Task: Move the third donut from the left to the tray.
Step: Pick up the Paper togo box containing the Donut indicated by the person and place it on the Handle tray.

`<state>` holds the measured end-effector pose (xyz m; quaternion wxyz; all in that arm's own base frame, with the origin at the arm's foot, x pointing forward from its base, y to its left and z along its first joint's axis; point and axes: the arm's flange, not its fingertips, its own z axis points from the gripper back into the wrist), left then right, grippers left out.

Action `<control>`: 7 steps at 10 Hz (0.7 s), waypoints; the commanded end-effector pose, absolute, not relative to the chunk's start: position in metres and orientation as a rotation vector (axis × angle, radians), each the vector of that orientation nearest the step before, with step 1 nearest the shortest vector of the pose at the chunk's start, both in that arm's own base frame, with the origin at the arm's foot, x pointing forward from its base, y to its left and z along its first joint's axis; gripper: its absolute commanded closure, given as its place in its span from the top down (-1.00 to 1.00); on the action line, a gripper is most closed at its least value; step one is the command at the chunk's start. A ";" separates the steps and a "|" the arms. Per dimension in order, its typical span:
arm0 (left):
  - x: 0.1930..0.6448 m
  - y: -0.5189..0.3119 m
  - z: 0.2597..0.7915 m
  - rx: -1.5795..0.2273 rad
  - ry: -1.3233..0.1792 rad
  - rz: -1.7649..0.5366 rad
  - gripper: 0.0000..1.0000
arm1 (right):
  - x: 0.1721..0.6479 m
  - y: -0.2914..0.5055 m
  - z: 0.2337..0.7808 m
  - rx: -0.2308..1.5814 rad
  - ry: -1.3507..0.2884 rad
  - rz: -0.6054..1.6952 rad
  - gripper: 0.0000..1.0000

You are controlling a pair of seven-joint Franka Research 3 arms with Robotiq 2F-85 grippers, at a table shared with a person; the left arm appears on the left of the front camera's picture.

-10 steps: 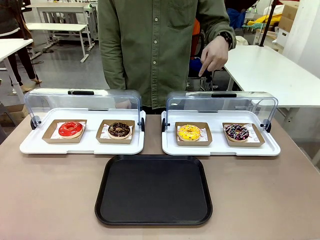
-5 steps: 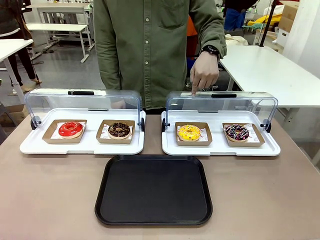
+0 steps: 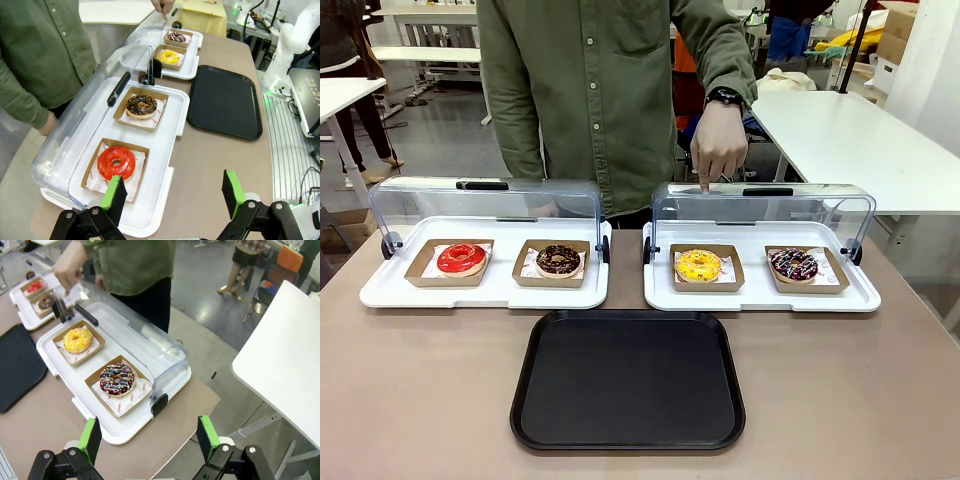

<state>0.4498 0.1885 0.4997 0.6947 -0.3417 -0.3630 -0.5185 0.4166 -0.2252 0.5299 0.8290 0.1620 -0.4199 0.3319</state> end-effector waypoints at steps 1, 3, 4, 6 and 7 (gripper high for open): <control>0.450 0.189 0.500 -0.762 -0.812 -1.158 1.00 | 0.419 -0.226 0.529 0.347 -0.927 0.720 1.00; 0.450 0.189 0.500 -0.762 -0.812 -1.158 1.00 | 0.419 -0.226 0.529 0.347 -0.927 0.720 1.00; 0.450 0.189 0.500 -0.762 -0.812 -1.158 1.00 | 0.419 -0.226 0.529 0.347 -0.927 0.720 1.00; 0.450 0.189 0.500 -0.762 -0.812 -1.158 1.00 | 0.419 -0.226 0.529 0.347 -0.927 0.720 1.00; 0.450 0.189 0.500 -0.762 -0.812 -1.158 1.00 | 0.419 -0.226 0.529 0.347 -0.927 0.720 1.00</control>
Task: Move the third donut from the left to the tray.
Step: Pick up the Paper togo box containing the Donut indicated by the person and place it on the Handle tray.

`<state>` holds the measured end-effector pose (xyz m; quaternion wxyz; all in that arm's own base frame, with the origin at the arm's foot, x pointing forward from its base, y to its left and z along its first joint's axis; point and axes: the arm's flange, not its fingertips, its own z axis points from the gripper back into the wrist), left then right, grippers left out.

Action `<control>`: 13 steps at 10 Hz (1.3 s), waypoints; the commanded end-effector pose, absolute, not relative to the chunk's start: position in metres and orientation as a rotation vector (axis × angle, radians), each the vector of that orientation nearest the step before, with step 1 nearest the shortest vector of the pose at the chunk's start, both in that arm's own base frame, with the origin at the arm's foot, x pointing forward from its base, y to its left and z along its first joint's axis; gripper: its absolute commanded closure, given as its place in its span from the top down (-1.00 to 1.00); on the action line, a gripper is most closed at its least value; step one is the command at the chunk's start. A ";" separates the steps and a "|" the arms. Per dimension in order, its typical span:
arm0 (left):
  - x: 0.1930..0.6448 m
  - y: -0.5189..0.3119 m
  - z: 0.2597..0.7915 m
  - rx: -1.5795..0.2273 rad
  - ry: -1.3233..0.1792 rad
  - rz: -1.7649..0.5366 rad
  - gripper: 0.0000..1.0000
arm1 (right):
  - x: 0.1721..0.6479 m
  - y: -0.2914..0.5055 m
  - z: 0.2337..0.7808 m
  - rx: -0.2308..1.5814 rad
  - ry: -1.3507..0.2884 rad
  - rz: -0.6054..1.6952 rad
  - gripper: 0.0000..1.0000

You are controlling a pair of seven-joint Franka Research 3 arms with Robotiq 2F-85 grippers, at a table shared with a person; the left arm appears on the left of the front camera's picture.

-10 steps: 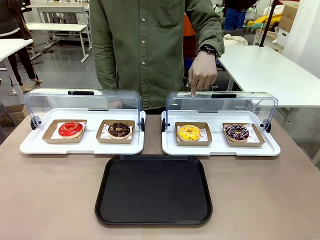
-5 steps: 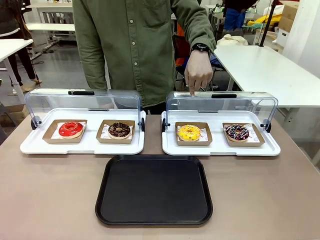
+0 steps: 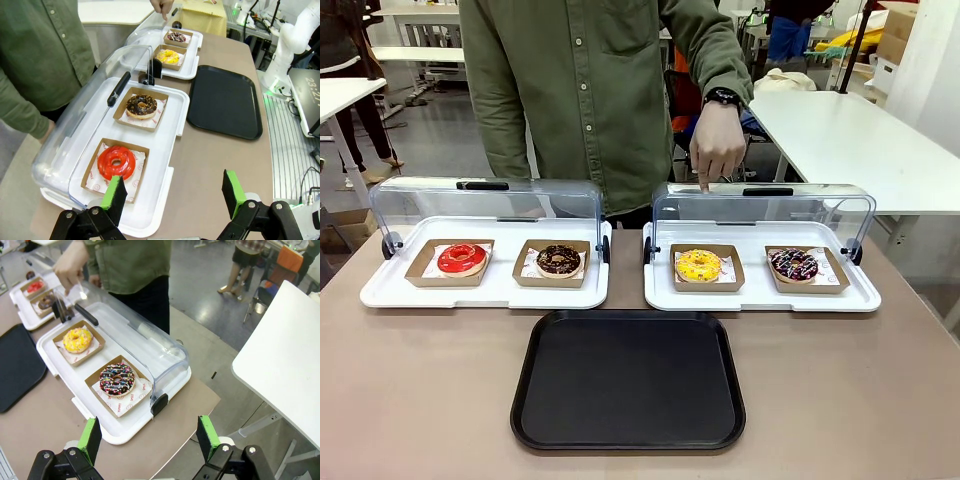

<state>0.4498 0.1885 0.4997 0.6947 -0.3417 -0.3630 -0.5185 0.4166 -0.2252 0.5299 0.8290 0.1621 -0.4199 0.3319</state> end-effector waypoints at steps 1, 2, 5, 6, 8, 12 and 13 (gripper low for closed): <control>0.450 0.189 0.500 -0.762 -0.812 -1.158 1.00 | 0.419 -0.226 0.529 0.347 -0.927 0.720 1.00; 0.450 0.189 0.500 -0.762 -0.812 -1.158 1.00 | 0.417 -0.225 0.530 0.344 -0.891 0.705 1.00; 0.450 0.189 0.500 -0.762 -0.812 -1.158 1.00 | 0.404 -0.152 0.535 0.236 -0.893 0.811 1.00; 0.450 0.189 0.500 -0.762 -0.812 -1.158 1.00 | 0.400 -0.122 0.532 0.207 -0.874 0.849 1.00; 0.450 0.189 0.500 -0.762 -0.812 -1.158 1.00 | 0.390 -0.056 0.511 0.120 -0.848 0.920 1.00; 0.450 0.189 0.500 -0.762 -0.812 -1.158 1.00 | 0.368 0.055 0.461 -0.060 -0.664 1.196 1.00; 0.450 0.189 0.500 -0.762 -0.812 -1.158 1.00 | 0.375 0.070 0.451 -0.115 -0.603 1.245 1.00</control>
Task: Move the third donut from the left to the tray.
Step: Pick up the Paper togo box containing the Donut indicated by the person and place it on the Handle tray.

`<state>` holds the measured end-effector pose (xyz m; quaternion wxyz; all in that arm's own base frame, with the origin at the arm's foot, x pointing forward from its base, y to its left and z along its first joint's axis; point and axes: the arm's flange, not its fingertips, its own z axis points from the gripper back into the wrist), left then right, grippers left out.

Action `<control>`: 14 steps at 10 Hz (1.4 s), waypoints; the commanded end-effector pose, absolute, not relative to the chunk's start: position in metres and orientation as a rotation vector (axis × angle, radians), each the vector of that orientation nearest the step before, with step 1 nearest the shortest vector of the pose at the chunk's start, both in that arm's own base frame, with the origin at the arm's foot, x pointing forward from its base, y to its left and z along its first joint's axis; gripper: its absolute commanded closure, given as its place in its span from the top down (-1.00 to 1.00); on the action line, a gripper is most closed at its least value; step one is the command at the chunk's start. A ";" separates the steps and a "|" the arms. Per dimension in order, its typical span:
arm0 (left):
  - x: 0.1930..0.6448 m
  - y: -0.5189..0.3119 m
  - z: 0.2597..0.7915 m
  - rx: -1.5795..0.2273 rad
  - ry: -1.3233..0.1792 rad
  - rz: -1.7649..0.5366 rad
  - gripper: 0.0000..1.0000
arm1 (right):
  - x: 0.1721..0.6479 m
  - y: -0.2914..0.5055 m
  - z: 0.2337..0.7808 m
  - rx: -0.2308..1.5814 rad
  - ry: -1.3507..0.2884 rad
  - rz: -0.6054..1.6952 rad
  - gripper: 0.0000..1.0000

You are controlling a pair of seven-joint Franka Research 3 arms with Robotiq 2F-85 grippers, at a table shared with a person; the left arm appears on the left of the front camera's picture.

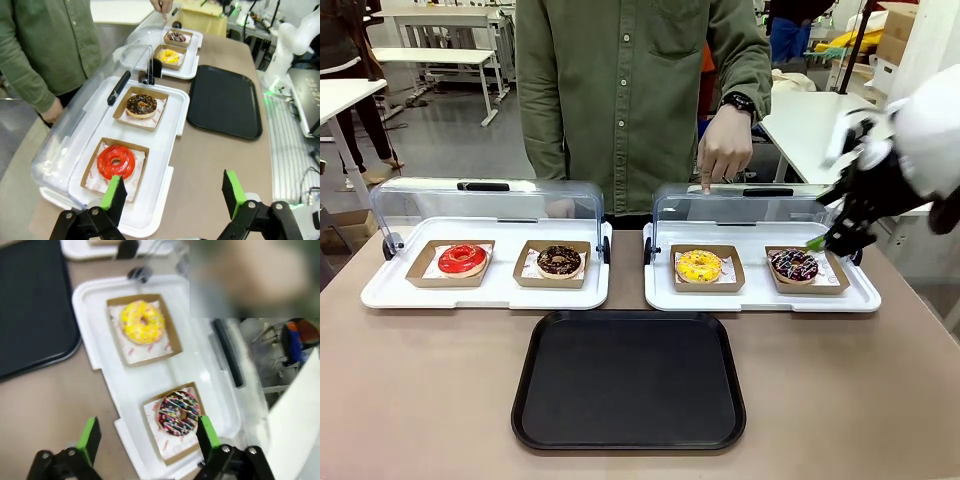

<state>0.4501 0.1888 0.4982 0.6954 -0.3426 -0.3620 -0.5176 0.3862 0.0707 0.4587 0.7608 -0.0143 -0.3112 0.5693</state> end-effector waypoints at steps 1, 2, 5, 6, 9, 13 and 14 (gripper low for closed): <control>0.450 0.189 0.500 -0.762 -0.812 -1.158 1.00 | 0.372 0.086 0.444 -0.111 -0.557 1.264 1.00; 0.450 0.189 0.500 -0.762 -0.812 -1.158 1.00 | 0.375 0.097 0.441 -0.142 -0.539 1.288 1.00; 0.450 0.189 0.500 -0.762 -0.812 -1.158 1.00 | 0.387 0.105 0.435 -0.101 -0.542 1.316 1.00; 0.450 0.189 0.500 -0.762 -0.812 -1.158 1.00 | 0.387 0.105 0.435 -0.101 -0.542 1.316 1.00; 0.450 0.189 0.500 -0.762 -0.812 -1.158 1.00 | 0.387 0.105 0.435 -0.101 -0.542 1.316 1.00; 0.450 0.189 0.500 -0.762 -0.812 -1.158 1.00 | 0.427 0.156 0.416 -0.126 -0.477 1.380 1.00; 0.450 0.189 0.500 -0.762 -0.812 -1.158 1.00 | 0.437 0.169 0.408 -0.133 -0.433 1.400 1.00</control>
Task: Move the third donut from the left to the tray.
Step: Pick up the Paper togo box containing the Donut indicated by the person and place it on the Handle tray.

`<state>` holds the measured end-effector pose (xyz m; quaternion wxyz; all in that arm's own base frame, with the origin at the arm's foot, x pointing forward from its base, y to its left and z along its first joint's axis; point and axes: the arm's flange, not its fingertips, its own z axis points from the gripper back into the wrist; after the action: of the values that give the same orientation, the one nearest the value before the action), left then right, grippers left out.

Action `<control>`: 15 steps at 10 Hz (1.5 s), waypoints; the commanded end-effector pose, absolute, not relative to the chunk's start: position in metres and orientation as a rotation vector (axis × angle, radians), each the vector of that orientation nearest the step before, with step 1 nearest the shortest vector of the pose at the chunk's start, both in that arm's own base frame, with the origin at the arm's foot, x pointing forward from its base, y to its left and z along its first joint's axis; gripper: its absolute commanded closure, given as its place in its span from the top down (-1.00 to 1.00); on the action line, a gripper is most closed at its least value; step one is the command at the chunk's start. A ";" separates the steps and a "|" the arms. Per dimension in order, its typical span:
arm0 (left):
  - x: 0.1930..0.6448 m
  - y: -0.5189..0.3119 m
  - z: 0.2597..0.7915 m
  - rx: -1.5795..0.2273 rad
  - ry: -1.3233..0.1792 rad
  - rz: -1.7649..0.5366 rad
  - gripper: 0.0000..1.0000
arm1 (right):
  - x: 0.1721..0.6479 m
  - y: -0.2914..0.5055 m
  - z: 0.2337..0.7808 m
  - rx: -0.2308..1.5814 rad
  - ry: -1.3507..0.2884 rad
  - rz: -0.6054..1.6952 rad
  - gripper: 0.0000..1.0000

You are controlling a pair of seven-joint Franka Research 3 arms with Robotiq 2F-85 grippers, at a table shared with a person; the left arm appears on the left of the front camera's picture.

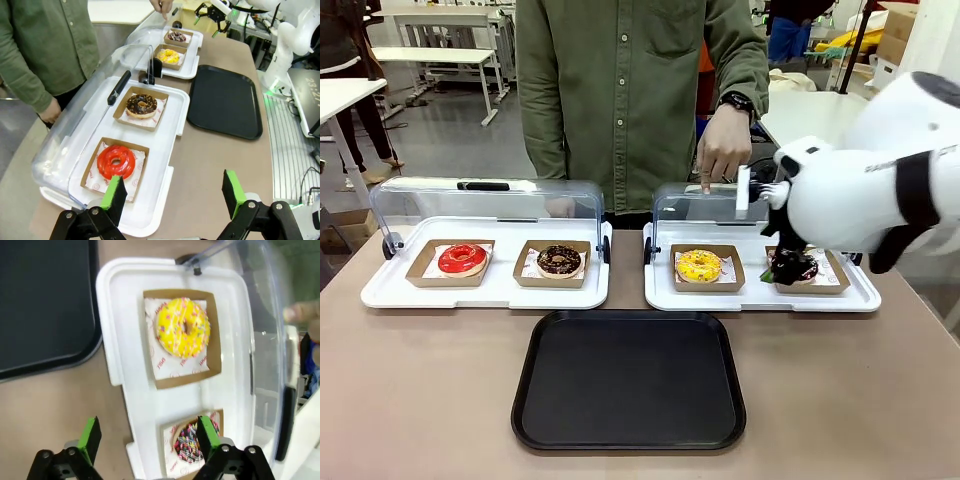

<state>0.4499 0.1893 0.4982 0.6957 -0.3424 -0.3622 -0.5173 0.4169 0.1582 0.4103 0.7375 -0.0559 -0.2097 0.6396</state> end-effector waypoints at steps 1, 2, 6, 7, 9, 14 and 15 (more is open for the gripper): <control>0.450 0.189 0.500 -0.762 -0.812 -1.158 1.00 | 0.447 0.179 0.401 -0.157 -0.411 1.413 1.00; 0.450 0.189 0.500 -0.762 -0.812 -1.158 1.00 | 0.453 0.193 0.389 -0.173 -0.378 1.436 1.00; 0.450 0.189 0.500 -0.762 -0.812 -1.158 1.00 | 0.492 0.217 0.357 -0.185 -0.258 1.474 1.00; 0.450 0.189 0.500 -0.762 -0.812 -1.158 1.00 | 0.501 0.218 0.356 -0.152 -0.265 1.453 1.00; 0.450 0.189 0.500 -0.762 -0.812 -1.158 1.00 | 0.489 0.210 0.350 -0.167 -0.276 1.491 1.00; 0.450 0.189 0.500 -0.762 -0.812 -1.158 1.00 | 0.522 0.194 0.350 -0.139 -0.260 1.408 1.00; 0.450 0.189 0.500 -0.762 -0.812 -1.158 1.00 | 0.520 0.188 0.349 -0.153 -0.255 1.409 1.00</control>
<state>0.4499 0.1895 0.4983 0.6958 -0.3422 -0.3623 -0.5172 0.5189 0.1882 0.3471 0.7491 -0.0662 -0.1173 0.6487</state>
